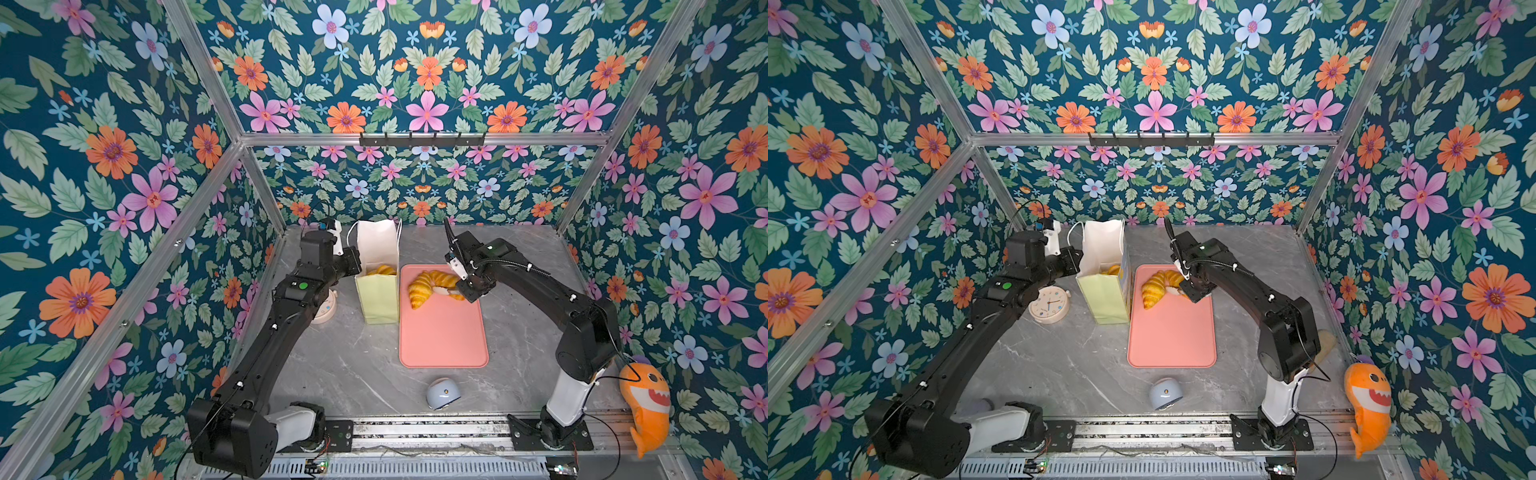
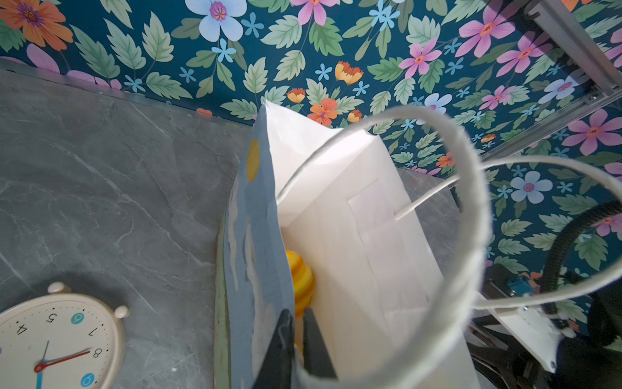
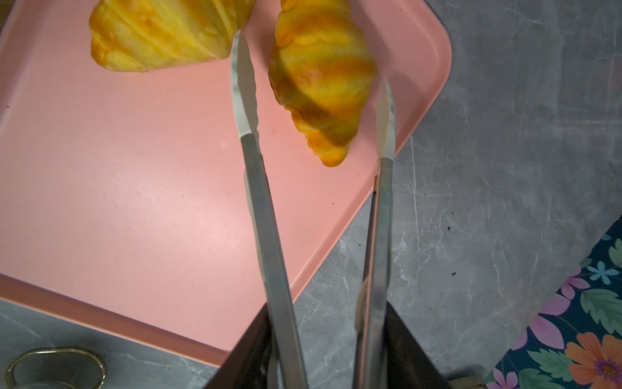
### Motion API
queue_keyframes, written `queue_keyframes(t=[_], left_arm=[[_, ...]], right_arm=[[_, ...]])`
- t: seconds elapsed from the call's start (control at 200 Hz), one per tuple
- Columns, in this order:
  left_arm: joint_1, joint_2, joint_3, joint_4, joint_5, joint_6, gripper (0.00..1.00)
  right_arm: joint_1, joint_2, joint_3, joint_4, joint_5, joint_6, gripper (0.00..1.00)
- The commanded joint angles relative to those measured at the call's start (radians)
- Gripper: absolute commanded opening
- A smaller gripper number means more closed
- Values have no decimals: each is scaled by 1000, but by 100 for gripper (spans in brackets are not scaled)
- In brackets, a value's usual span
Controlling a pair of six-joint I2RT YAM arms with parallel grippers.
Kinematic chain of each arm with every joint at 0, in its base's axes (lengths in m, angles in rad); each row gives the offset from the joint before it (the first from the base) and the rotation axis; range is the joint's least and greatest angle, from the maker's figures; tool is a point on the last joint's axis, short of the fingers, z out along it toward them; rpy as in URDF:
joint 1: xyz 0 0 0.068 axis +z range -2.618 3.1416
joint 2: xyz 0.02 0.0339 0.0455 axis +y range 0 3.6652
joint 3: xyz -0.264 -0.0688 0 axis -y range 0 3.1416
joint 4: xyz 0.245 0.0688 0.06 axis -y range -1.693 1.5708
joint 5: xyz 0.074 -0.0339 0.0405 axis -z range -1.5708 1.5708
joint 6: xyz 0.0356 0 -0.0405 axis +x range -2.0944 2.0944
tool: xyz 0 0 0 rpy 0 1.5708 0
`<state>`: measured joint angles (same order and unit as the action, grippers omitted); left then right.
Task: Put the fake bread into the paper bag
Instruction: 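Lower the open tongs around the croissant farther from the robot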
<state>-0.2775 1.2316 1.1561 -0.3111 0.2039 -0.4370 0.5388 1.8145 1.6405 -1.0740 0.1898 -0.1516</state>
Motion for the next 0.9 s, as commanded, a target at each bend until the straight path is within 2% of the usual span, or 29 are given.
queue_keyframes(t=[0.0,0.895], left_arm=[[0,-1,7,6,2,9,11],[1,-6,7,-3,3,11,12]], right_arm=[[-3,9,13,10,-9,-11,47],[-10,25,29,-30,-14,10,38]])
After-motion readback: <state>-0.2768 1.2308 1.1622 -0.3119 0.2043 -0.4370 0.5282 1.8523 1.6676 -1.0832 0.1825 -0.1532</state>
